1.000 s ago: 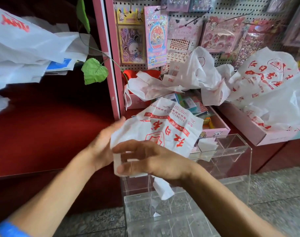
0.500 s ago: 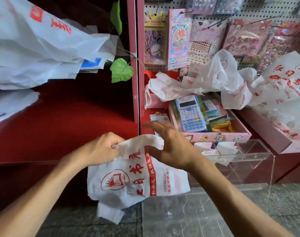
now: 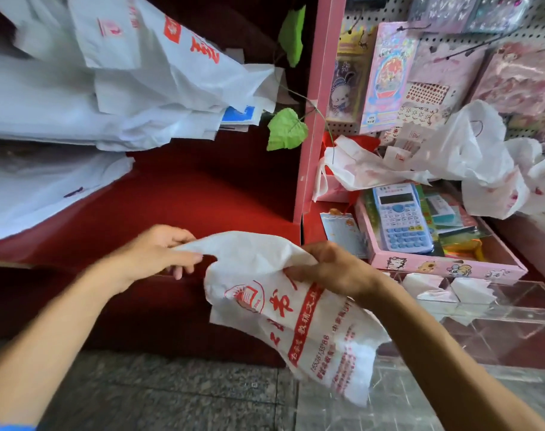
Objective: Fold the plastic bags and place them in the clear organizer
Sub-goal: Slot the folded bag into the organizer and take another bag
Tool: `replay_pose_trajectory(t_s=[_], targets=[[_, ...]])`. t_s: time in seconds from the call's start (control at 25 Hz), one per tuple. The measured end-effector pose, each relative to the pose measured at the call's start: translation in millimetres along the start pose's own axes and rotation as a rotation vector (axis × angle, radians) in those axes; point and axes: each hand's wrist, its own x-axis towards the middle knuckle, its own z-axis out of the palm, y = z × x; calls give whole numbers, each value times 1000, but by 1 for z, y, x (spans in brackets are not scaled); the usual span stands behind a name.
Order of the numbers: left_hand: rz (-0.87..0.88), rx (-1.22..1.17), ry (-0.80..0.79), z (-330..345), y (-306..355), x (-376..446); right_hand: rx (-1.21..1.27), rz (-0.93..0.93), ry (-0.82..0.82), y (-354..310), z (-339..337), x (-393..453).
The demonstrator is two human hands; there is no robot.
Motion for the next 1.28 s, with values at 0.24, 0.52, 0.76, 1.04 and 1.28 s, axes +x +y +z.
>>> replay_pose_trajectory(t_s=[0.24, 0.52, 0.76, 1.04, 1.28], targets=[[-217, -454, 470, -17, -34, -2, 98, 79, -152, -4, 22, 31], [-490, -154, -268, 13, -53, -18, 699, -39, 242, -11, 37, 60], [-471, -413, 52, 21, -42, -8, 445, 152, 346, 1, 39, 64], [-307, -759, 367, 16, -24, 2, 203, 263, 186, -4, 31, 59], [-218, -435, 457, 5, -47, 13, 151, 294, 86, -3, 27, 52]])
